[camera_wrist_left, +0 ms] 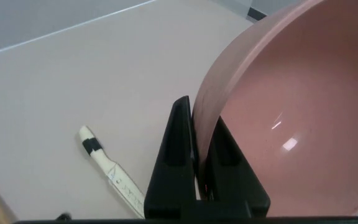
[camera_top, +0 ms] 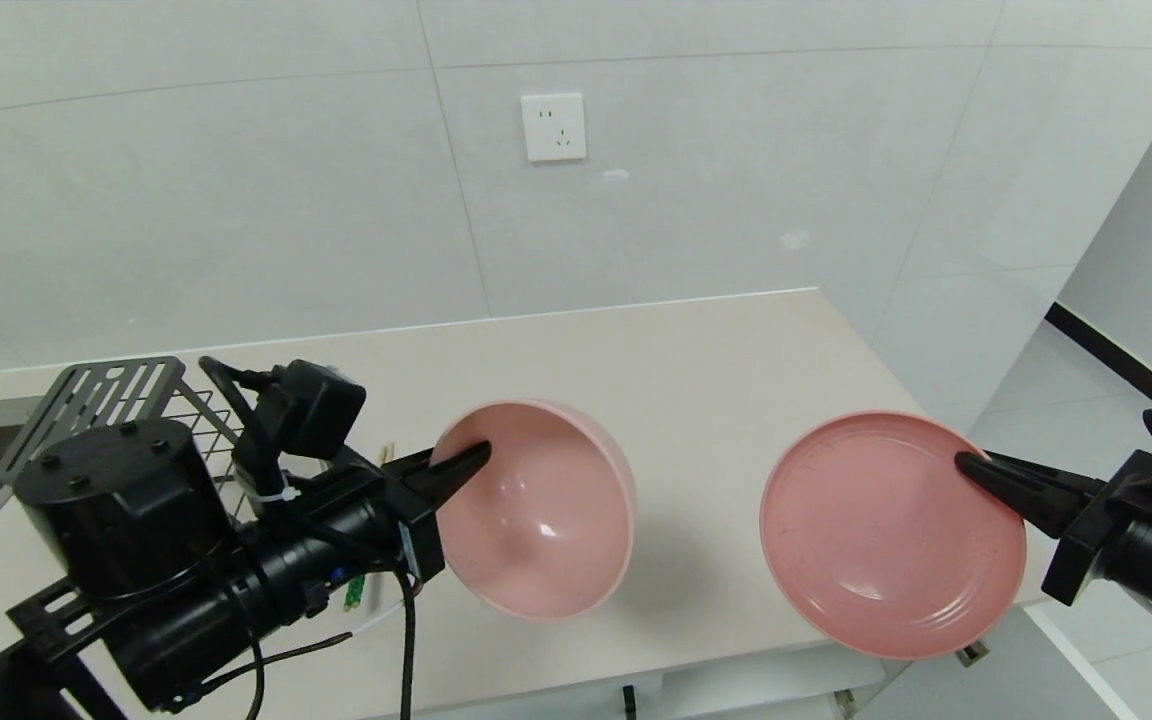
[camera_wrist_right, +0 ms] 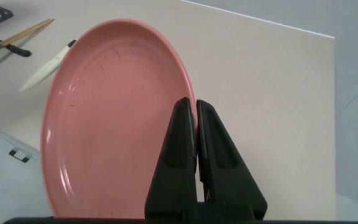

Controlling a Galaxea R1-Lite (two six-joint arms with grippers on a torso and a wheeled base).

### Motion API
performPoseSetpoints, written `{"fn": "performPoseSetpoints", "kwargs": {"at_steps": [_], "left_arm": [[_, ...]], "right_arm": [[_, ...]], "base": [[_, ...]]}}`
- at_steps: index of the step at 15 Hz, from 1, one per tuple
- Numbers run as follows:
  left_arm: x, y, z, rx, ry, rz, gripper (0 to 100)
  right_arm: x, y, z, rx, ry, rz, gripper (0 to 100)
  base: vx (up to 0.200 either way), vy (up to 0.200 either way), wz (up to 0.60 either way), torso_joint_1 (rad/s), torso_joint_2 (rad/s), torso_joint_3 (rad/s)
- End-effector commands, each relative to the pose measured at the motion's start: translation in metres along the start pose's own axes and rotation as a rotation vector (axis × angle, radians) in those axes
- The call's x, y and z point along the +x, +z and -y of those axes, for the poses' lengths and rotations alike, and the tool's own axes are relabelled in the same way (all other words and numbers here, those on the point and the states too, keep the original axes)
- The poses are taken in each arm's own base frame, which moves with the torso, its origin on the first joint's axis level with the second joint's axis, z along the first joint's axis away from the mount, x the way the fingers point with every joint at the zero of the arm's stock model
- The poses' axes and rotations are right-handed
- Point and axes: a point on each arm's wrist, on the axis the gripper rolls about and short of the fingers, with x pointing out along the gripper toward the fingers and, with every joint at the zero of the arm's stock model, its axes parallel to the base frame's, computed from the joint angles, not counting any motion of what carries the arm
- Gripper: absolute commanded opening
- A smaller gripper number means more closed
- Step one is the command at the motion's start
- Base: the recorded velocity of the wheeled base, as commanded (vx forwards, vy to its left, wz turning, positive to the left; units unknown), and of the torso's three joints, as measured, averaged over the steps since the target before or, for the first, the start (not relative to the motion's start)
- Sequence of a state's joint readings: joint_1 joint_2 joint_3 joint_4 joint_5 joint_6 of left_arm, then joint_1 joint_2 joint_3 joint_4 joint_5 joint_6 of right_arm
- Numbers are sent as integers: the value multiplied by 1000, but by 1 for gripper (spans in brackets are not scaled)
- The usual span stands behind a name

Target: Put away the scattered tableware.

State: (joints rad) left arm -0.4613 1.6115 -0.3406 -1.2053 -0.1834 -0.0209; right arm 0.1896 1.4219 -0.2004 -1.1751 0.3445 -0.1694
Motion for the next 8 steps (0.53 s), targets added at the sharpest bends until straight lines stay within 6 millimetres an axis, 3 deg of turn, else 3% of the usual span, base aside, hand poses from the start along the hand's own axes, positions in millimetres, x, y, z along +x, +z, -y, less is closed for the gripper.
{"fn": "performPoseSetpoints", "kwargs": {"at_steps": [1,5,8], "left_arm": [[-19,8,2,1,5,44,0],[-38,-3,6,-5,-9,13,0],[-47,-5,8,-17,-135,41,0]], "right_arm": [[0,1,0,7,-1,5,0],[-1,2,0,41,-2,23,0],[-2,4,-1,37,-1,40,0]], "base": [[0,0,0,0,0,0],[0,0,0,0,0,0],[0,0,0,0,0,0]]}}
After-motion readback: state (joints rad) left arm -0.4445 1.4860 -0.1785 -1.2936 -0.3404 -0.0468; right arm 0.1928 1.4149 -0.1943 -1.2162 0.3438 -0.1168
